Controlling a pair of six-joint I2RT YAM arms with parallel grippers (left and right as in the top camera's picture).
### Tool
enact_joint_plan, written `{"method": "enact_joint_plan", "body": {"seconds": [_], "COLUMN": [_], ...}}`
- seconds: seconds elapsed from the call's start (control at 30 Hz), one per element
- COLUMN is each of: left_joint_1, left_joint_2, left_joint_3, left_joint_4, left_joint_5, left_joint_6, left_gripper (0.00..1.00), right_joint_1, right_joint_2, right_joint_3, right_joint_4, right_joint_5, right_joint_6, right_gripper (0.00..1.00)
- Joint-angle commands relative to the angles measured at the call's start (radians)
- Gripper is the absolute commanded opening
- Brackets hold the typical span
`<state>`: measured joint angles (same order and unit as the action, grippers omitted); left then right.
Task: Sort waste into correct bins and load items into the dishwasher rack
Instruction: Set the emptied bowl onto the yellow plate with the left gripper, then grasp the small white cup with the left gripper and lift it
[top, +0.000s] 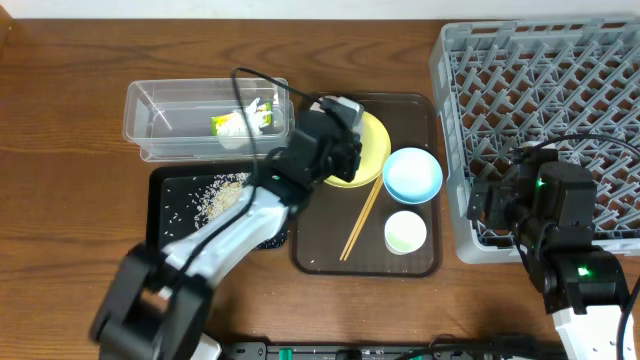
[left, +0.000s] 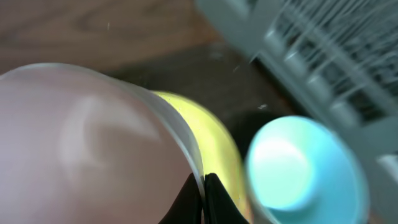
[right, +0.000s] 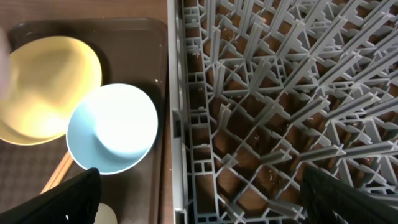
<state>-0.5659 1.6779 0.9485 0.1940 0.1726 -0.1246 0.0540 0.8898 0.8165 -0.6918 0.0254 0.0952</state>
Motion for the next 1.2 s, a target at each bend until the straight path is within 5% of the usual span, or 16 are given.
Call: {"method": "enact_joint_plan", "body": {"seconds": [0.0, 0.27, 0.4, 0.53, 0.77, 0.97, 1.17], "left_joint_1": [-0.014, -0.031, -0.033, -0.033, -0.051, -0.126, -0.241], "left_joint_2": [0.076, 0.123, 0.101, 0.005, -0.236, -0.261, -0.147], "left_joint_3": [0.011, 0.011, 0.011, 0.011, 0.011, 0.01, 0.002], "left_joint_4": [0.027, 0.04, 0.04, -0.002, -0.234, -0.41, -0.428], "left_joint_5": [-0.058, -0.053, 0.01, 0.029, 0.135, 0.159, 0.156], "left_joint_6": [0.027, 0.027, 0.027, 0.014, -0.115, -0.227, -0.233], "left_gripper": [0.06, 0.07, 0.27, 0.29, 0.48, 0.49, 0.49], "right_joint_1": [0.012, 0.012, 0.012, 0.012, 0.012, 0.012, 0.012], "right_joint_2": [-0.001, -0.002, -0.002, -0.002, -0.002, -0.001, -0.001], "right_joint_3": [0.017, 0.017, 0.017, 0.017, 0.017, 0.017, 0.017], "right_joint_4": [0.0, 0.0, 0.0, 0.0, 0.0, 0.0, 0.0], "right_joint_5": [-0.004, -0.004, -0.004, -0.004, -0.004, -0.004, -0.004], "right_joint_6": [0.005, 0.005, 0.005, 0.005, 0.005, 0.005, 0.005], "right_gripper": [0.99, 0.99, 0.99, 0.99, 0.99, 0.99, 0.99]}}
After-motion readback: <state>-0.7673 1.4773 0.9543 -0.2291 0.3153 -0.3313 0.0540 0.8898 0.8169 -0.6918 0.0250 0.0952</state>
